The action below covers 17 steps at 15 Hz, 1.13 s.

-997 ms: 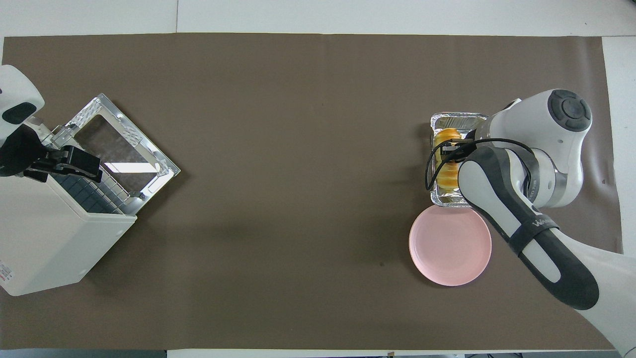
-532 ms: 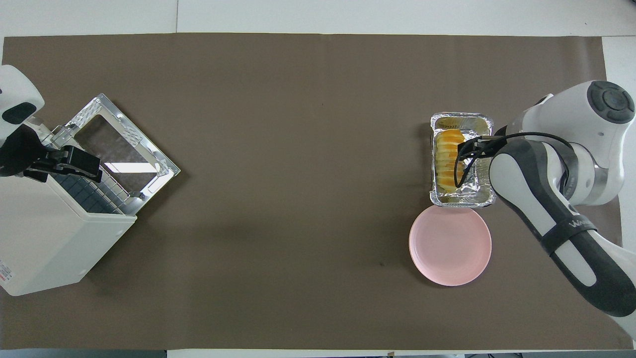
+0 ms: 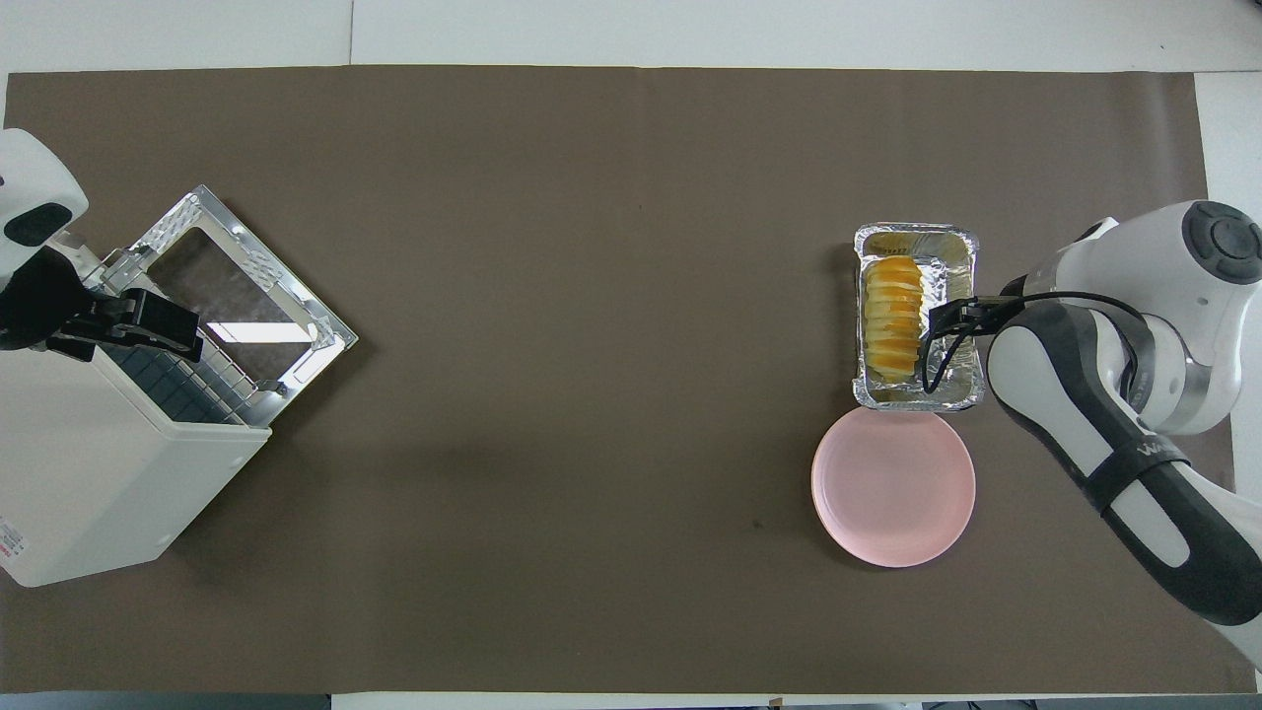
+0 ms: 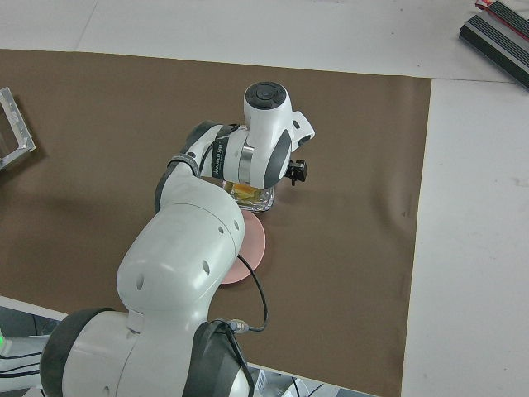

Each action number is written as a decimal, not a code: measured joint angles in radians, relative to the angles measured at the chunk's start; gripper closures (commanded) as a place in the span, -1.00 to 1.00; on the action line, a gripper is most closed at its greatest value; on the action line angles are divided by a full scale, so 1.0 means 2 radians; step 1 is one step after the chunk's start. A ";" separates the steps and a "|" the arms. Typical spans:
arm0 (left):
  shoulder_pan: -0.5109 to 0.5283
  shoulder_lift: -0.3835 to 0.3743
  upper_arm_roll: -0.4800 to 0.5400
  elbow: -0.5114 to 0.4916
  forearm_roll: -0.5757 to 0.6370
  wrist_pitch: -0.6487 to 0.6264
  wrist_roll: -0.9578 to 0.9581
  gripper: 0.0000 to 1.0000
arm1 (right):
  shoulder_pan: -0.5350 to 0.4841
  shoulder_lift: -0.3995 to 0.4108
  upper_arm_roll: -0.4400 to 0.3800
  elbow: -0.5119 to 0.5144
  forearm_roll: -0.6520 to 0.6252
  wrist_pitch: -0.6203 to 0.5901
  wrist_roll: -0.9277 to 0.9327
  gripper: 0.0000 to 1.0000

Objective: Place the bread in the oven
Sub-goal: 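Open the right gripper and release the bread in the tray, then push the foil tray with the right gripper toward the oven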

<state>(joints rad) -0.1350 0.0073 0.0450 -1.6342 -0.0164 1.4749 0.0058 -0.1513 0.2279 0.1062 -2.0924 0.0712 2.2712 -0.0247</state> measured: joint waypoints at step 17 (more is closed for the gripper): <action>0.000 0.000 0.000 0.000 0.000 0.000 0.000 -1.00 | 0.025 -0.004 0.010 0.062 0.001 -0.011 -0.007 1.00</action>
<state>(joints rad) -0.1350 0.0073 0.0450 -1.6342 -0.0164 1.4749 0.0058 -0.1015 0.2195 0.1267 -1.9682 0.0732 2.2491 -0.0390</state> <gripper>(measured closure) 0.000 0.982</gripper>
